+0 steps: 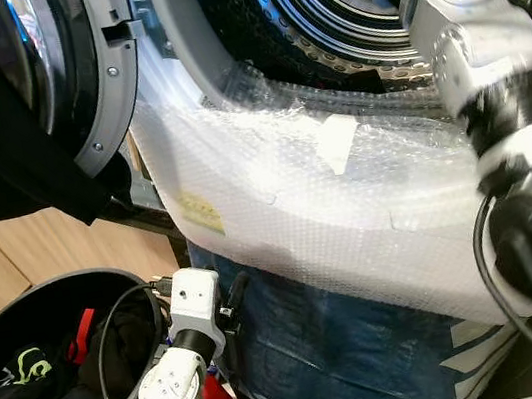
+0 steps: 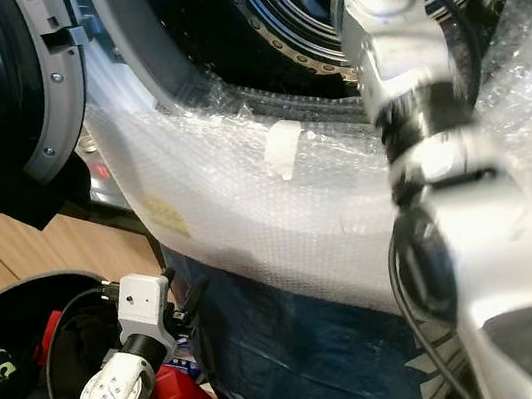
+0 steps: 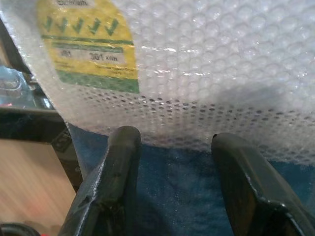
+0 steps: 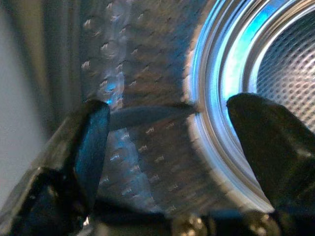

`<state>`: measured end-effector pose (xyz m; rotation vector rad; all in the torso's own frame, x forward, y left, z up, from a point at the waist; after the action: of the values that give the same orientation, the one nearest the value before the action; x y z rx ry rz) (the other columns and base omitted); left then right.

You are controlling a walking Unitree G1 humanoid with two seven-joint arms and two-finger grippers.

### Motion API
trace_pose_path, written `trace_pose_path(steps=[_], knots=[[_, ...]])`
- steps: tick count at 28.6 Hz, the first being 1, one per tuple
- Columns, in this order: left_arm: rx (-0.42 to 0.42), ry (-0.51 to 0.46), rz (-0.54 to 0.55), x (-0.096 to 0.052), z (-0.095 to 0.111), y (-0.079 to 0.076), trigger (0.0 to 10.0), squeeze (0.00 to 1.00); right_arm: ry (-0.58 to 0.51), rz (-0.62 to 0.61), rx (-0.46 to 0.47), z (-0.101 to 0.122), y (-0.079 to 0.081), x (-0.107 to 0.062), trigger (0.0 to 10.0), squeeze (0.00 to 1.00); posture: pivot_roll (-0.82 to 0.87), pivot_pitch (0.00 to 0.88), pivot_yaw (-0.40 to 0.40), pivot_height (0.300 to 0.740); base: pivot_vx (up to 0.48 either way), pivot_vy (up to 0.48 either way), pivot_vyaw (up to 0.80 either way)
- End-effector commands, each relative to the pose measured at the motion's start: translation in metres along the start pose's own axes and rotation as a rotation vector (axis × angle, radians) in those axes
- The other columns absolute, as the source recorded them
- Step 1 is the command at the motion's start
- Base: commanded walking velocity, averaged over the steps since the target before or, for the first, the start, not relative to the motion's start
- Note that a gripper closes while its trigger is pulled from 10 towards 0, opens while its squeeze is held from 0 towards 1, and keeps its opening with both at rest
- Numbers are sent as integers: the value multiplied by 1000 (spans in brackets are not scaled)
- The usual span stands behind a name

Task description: Clothes washing

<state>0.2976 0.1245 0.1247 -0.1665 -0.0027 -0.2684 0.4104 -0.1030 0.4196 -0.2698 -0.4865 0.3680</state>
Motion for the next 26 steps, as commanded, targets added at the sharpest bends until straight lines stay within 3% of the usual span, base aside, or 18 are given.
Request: trace_pose_path(steps=[1,3,4,5,6,9,10,13,16,17,19,20,22,26], knots=[[-17,14,9,-2,-3,1,10000,0,-158,42,87,36,8,-11,10000,0,6,23,-25,740,0,0,0],[-15,15,14,-4,-4,2,10000,0,-301,70,14,48,15,-39,10000,0,10,23,-30,740,0,0,0],[-15,15,14,-4,-4,2,10000,0,-301,70,14,48,15,-39,10000,0,10,23,-30,740,0,0,0],[-15,12,24,-4,-3,5,10000,0,-305,49,121,41,16,-55,10000,0,6,23,-28,740,0,0,0],[-15,11,32,-5,-3,7,10000,0,-337,113,261,36,27,-70,10000,0,0,26,-26,740,0,0,0],[-14,13,36,-5,-4,8,10000,0,-383,197,277,37,40,-83,10000,0,-9,27,-21,740,0,0,0],[-15,14,37,-6,-5,8,10000,0,-423,247,266,40,47,-93,10000,0,-25,23,-14,740,0,0,0],[-18,27,15,-6,-9,4,10000,0,-565,412,342,56,73,-126,10000,0,-32,12,-15,740,0,0,0],[-15,22,4,-4,-8,0,10000,0,-447,635,290,16,104,-158,10000,0,-9,0,-22,740,0,0,0],[-15,22,4,-4,-8,0,10000,0,-447,635,290,16,104,-158,10000,0,-9,0,-22,740,0,0,0],[-12,8,26,-5,-6,5,10000,0,-359,765,331,-11,119,-183,10000,0,7,0,-34,740,0,0,0],[-7,-4,47,-7,-3,11,10000,0,-261,857,381,-36,134,-205,10000,0,18,0,-40,740,0,0,0],[-7,-7,60,-8,-3,14,10000,0,-187,886,406,-52,144,-213,10000,0,21,0,-44,740,0,0,0],[-10,-14,116,-15,-3,24,10000,0,83,942,447,-113,182,-243,10000,0,41,0,-46,740,0,0,0]])
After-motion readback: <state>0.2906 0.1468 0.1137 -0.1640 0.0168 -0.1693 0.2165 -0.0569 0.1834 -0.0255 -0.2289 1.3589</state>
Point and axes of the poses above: a point about 5 cm out from each wrist's last joint towards the gripper, its own x axis pointing out of the wrist towards the gripper, its own z axis along the axis of the wrist's last joint, y = z × x, the point moved 2 cm from there along x, pointing out of the wrist towards the gripper, and after that the axes turned 14 degrees about -x, right-handed, at the moved point
